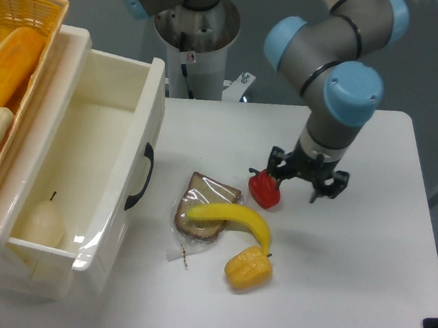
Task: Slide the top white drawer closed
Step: 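Lower the gripper and swing it over the food to the drawer front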
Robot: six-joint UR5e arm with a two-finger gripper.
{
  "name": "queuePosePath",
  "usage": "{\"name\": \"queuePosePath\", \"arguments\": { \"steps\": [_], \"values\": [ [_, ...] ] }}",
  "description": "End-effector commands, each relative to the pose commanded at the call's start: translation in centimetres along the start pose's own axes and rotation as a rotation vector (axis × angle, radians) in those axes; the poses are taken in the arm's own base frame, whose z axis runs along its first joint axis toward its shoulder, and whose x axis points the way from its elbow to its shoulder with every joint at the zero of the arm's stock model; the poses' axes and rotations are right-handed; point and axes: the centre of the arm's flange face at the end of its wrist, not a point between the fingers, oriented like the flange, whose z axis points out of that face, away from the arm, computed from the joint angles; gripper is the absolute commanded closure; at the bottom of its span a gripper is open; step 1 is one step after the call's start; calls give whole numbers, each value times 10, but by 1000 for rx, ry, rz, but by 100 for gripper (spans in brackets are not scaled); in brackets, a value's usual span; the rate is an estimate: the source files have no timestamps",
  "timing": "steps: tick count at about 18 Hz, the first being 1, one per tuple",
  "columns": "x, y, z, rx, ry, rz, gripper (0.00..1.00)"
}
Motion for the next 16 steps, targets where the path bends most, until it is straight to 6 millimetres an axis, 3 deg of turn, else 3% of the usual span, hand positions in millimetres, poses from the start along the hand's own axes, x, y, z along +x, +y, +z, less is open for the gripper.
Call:
{"name": "queuePosePath", "arguments": {
  "steps": [3,10,16],
  "values": [
    [21,-10,-2,3,-2,-39,100],
    [72,-27,4,10,113,-87,100],
    [91,-32,7,41,264,-101,100]
  ]
}}
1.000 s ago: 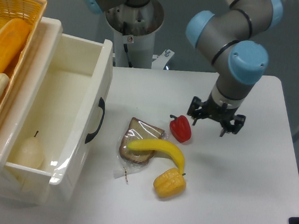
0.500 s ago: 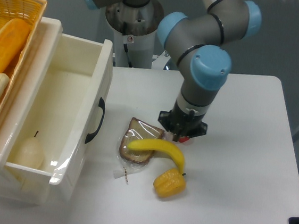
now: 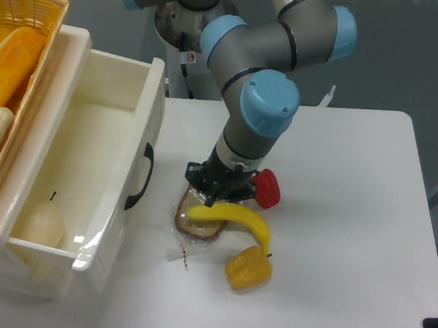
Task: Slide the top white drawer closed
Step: 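Lower the gripper and swing it over the food to the drawer front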
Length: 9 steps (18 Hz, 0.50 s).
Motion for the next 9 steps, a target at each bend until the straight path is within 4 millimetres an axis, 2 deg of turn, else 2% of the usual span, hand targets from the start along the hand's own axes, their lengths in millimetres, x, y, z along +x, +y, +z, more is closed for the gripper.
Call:
{"name": "queuePosePath", "arguments": {
  "steps": [9],
  "values": [
    [31,10,-16,10,168,-34,100]
  ]
}}
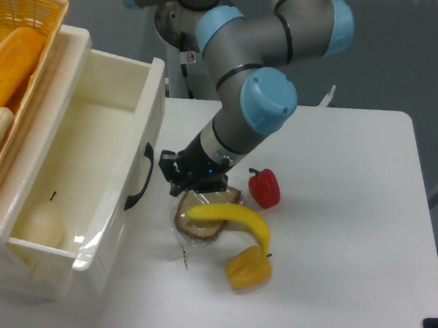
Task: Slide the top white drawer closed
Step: 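Lower the gripper and swing it over the food to the drawer front, then push the open white drawer front inward into the cabinet with the gripper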
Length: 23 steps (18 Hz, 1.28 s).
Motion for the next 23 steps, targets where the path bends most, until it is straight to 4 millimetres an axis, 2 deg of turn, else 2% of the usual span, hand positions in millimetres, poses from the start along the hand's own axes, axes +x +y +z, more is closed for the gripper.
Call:
{"name": "queuePosePath", "arguments": {
  "steps": [14,23],
  "values": [
    [23,2,0,-3,35,13,100],
    [51,3,10,-30,49,46,100]
  ]
}}
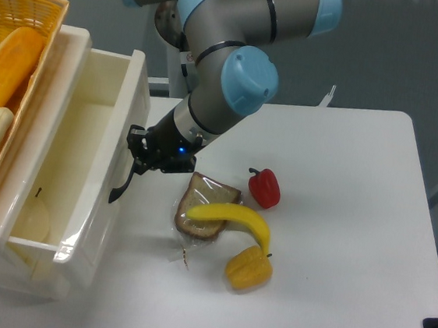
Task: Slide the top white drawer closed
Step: 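Push the open white drawer front inward into the cabinet with the gripper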
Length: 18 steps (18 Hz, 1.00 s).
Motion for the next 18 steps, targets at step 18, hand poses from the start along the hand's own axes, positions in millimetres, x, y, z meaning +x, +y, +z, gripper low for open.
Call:
{"name": "queuePosePath", "arguments": {
  "steps": [18],
  "values": [
    [49,-7,30,-44,12,43,100]
  ]
}}
